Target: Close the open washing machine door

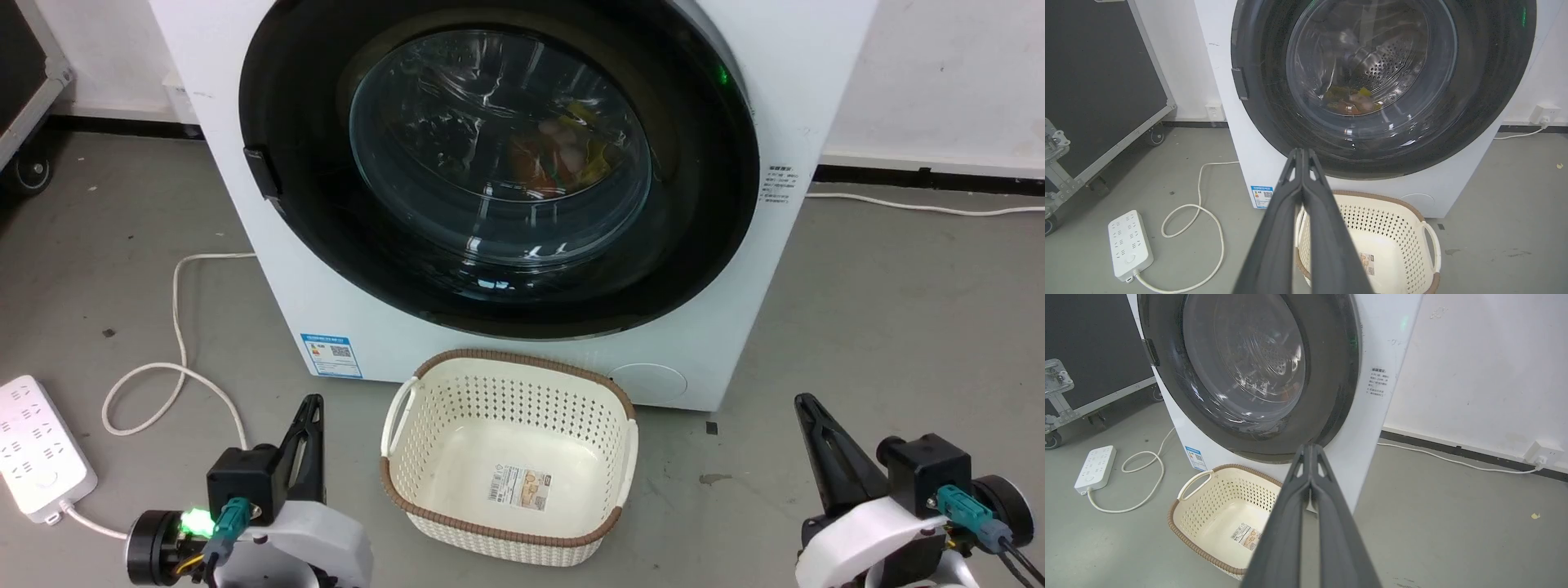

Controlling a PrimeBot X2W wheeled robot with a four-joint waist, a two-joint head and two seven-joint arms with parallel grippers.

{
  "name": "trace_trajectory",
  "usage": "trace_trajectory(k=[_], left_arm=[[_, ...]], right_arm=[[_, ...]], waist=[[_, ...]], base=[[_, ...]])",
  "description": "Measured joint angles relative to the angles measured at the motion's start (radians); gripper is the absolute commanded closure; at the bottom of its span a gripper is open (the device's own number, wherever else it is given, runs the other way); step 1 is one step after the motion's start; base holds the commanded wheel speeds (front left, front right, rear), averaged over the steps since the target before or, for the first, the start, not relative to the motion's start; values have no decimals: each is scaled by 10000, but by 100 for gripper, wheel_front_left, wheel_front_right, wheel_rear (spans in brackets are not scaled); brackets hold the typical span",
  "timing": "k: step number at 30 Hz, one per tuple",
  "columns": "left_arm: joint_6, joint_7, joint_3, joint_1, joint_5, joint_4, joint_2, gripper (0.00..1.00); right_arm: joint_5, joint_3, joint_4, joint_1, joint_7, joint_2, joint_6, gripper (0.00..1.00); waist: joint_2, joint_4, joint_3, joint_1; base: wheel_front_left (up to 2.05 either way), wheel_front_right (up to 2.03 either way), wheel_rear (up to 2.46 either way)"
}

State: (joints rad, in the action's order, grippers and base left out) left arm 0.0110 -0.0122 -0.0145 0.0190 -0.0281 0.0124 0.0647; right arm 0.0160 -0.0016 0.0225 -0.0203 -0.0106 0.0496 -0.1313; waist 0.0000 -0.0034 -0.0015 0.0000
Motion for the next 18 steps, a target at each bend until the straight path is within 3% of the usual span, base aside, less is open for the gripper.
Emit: trace_trajectory(k=[18], left_arm=[[-56,119,130,-45,253,-71,-134,100]], right_arm=[[-84,10,-167,17,104,0,0,100]], waist=[[0,34,16,0]], base=[[0,0,0]])
